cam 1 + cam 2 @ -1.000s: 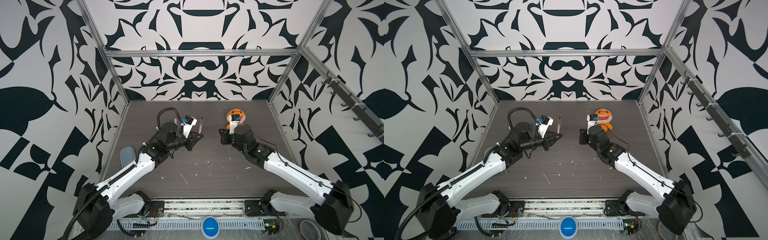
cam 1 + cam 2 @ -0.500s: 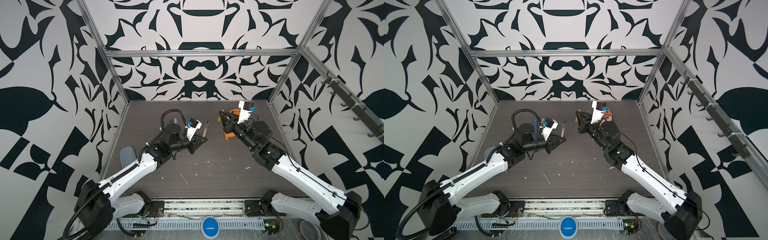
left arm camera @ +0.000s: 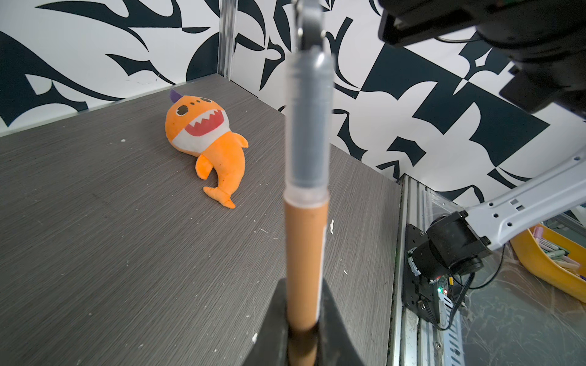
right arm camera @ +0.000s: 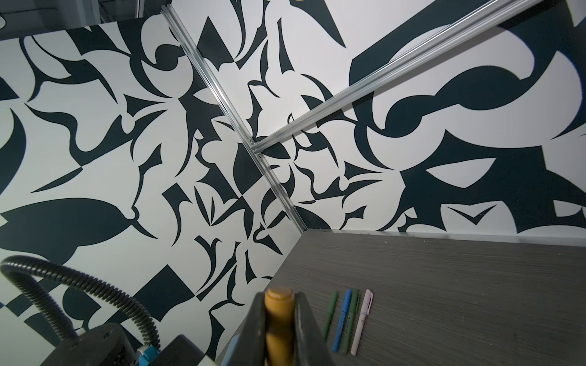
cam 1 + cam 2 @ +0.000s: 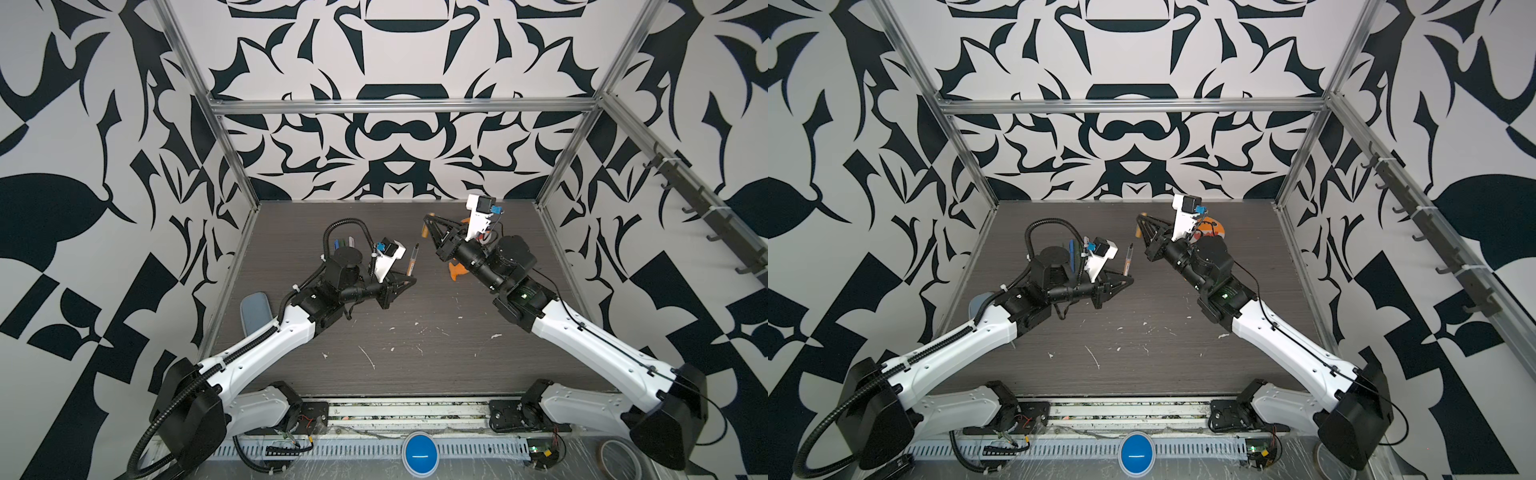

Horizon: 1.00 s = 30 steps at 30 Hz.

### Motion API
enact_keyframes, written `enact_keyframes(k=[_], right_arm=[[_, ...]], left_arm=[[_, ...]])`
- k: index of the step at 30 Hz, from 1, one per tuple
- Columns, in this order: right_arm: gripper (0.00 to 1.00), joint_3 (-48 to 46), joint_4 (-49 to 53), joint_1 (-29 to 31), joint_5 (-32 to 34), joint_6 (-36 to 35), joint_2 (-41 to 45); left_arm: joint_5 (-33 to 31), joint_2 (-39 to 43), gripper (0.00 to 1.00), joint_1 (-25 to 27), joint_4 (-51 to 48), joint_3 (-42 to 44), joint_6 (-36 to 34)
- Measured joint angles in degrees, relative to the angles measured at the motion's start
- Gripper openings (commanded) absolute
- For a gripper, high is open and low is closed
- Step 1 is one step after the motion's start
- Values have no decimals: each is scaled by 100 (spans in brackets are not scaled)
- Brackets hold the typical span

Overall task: Insert the pens into the pen caps
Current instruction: 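Lift the tan cap and swing the right gripper toward the left gripper, then align the tan cap above the brown pen's tip held by the left gripper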

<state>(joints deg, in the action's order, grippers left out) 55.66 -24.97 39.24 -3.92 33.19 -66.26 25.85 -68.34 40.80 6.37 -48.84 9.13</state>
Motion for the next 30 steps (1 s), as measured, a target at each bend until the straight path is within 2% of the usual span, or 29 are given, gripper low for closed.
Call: enact_keyframes(k=[30], right_arm=[[3,-98,-59,173,28,-63,-15]], left_arm=[[11,-9,4,15,-4,0,4]])
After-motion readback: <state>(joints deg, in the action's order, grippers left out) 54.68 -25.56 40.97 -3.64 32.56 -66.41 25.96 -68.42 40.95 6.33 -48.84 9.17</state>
